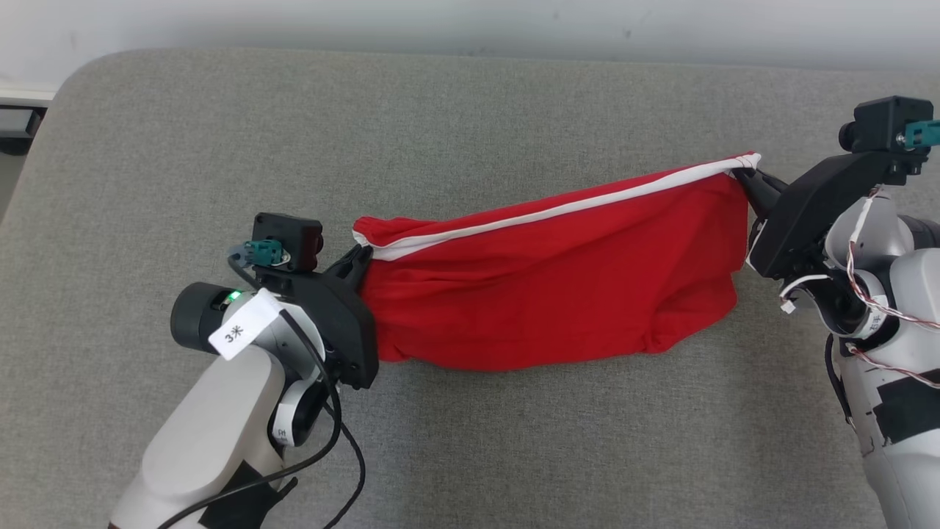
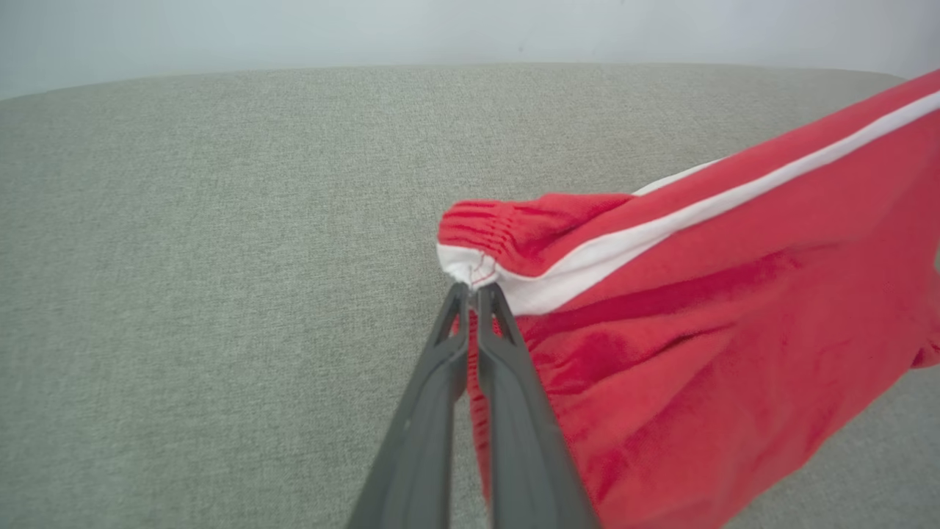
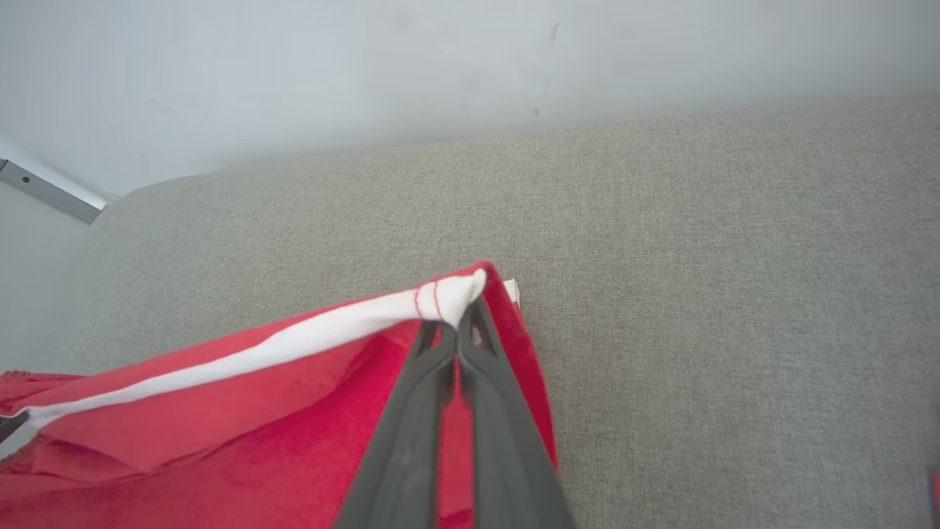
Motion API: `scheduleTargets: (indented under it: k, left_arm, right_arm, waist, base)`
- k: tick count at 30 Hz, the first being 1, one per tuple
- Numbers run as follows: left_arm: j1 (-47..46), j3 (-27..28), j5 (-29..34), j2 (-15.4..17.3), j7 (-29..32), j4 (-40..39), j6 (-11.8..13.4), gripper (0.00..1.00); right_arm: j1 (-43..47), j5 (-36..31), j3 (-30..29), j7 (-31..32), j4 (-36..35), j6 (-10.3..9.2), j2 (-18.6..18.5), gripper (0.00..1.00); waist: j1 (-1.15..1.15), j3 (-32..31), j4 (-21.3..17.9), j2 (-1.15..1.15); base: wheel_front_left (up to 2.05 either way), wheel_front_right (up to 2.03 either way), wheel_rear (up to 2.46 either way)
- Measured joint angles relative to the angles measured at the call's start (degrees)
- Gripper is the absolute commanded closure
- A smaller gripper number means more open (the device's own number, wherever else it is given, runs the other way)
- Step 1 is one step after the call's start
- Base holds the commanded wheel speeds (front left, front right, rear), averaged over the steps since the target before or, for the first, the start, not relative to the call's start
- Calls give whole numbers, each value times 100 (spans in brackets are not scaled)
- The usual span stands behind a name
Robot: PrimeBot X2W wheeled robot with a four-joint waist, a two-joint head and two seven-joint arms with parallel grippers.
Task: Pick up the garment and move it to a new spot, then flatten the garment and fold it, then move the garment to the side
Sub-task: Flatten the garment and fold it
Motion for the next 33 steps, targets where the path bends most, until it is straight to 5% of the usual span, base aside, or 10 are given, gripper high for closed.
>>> scheduleTargets:
  k: [3, 4, 5, 6, 7, 21, 27, 33]
  left_arm:
    - [-37, -21, 12, -88, -57, 171, 0, 100]
    - [-41, -29, 19, -105, -76, 207, -1, 100]
    - [-47, -29, 19, -123, -104, 242, -1, 100]
    - [-61, -33, 20, -136, -119, 281, -2, 79]
    - [-86, -37, 32, -145, -160, 318, -1, 0]
    - [-337, 121, 133, -178, -886, 658, 52, 0]
    - [119, 64, 192, -40, -1221, 630, 56, 0]
    - [750, -107, 328, 110, -1416, 549, 48, 0]
  right_arm:
    - [-122, -86, 52, -193, 332, 70, 29, 100]
    - [-138, -88, 75, -233, 403, 76, 36, 73]
    - [-157, -89, 99, -271, 482, 109, 41, 58]
    - [-174, -93, 116, -319, 544, 121, 55, 4]
    - [-192, -124, 126, -378, 595, 122, 74, 0]
    - [-511, -254, 78, -1412, 1071, 380, 129, 0]
    - [37, -485, 314, -1456, 1107, 572, -41, 0]
    - [608, -610, 323, -1510, 1081, 566, -227, 0]
  waist:
    - [0, 29, 8, 0]
    - [0, 35, 12, 0]
    - [0, 41, 15, 0]
    - [0, 46, 19, 0]
    - [0, 52, 23, 0]
    - [-1, -89, 43, -1]
    - [-1, -323, 34, -1]
    - [-2, -604, -5, -1]
  base:
    - [0, 0, 0]
    - [0, 0, 0]
    - [0, 0, 0]
    - [0, 0, 0]
    - [0, 0, 0]
    - [0, 0, 0]
    - [0, 0, 0]
    - [0, 0, 0]
